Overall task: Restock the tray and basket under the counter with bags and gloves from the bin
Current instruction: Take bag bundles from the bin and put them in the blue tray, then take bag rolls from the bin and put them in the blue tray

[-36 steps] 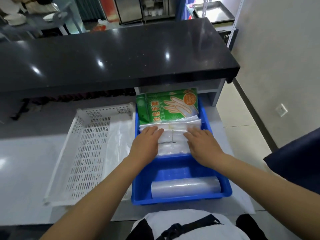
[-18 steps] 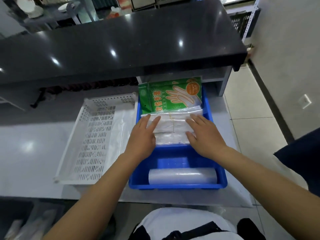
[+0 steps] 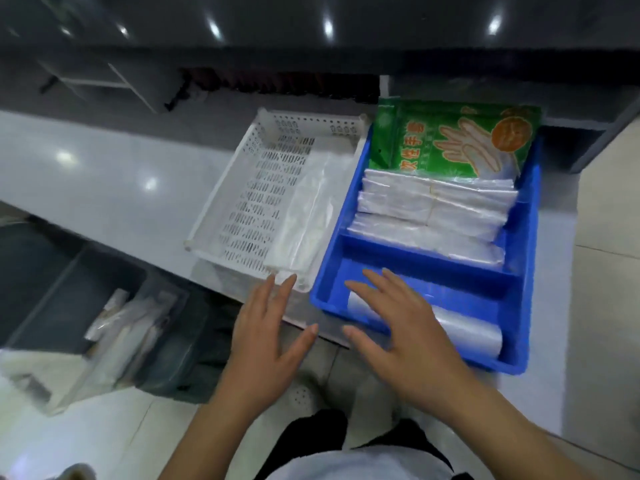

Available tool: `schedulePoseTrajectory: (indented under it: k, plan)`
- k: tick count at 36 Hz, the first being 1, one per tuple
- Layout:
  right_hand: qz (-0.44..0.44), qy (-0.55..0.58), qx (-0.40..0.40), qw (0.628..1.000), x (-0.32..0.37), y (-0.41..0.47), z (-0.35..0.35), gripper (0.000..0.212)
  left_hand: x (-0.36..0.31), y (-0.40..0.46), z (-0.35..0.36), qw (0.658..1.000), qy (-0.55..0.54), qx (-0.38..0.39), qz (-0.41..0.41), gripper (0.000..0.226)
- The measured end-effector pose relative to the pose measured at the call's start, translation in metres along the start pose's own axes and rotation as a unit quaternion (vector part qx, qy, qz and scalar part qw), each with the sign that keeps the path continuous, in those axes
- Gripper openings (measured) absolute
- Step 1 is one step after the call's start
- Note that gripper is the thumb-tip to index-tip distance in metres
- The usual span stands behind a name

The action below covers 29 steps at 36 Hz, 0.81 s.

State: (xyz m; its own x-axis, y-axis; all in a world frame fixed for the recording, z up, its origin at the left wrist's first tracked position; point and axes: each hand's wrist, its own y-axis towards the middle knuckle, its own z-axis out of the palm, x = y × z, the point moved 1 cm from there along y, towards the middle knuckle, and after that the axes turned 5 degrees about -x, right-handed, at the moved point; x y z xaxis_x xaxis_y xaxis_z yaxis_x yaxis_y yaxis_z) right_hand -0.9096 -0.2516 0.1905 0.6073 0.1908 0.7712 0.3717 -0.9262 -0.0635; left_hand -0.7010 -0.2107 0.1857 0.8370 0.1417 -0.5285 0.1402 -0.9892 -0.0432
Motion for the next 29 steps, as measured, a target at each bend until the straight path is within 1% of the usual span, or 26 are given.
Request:
schedulePoseTrajectory:
  k: [3, 5, 8, 11, 16, 20, 24, 29]
  plan:
    - [-0.011, -0.009, 0.027, 1.0, 0.02, -0.001, 0.036, 0.057, 0.04, -0.031, -0.008, 0.998, 0.0, -0.005, -0.067, 0.076]
    - [-0.02, -0.043, 0.046, 0.998, 0.034, 0.0, 0.061, 0.056, 0.071, -0.053, -0.013, 0.993, 0.004, 0.005, -0.115, 0.079]
    - [-0.036, -0.081, 0.038, 0.995, 0.062, 0.002, 0.098, 0.05, 0.117, -0.081, -0.026, 0.986, -0.013, 0.024, -0.166, 0.08]
    - [-0.057, -0.076, 0.054, 0.994, 0.093, 0.004, 0.136, 0.05, 0.161, -0.103, -0.047, 0.981, -0.017, 0.019, -0.19, 0.081]
    - [-0.083, -0.115, 0.172, 0.975, 0.136, 0.008, 0.216, 0.058, 0.231, -0.137, -0.077, 0.974, -0.062, -0.01, -0.218, 0.08]
    - [-0.1, -0.129, 0.22, 0.962, 0.174, 0.01, 0.271, 0.06, 0.279, -0.165, -0.087, 0.962, -0.097, -0.031, -0.252, 0.079]
    - [-0.115, -0.147, 0.263, 0.947, 0.207, 0.011, 0.303, 0.06, 0.316, -0.189, -0.1, 0.947, -0.119, -0.039, -0.296, 0.08]
    - [-0.113, -0.177, 0.3, 0.931, 0.231, 0.029, 0.336, 0.061, 0.358, -0.198, -0.113, 0.928, -0.148, -0.072, -0.335, 0.078]
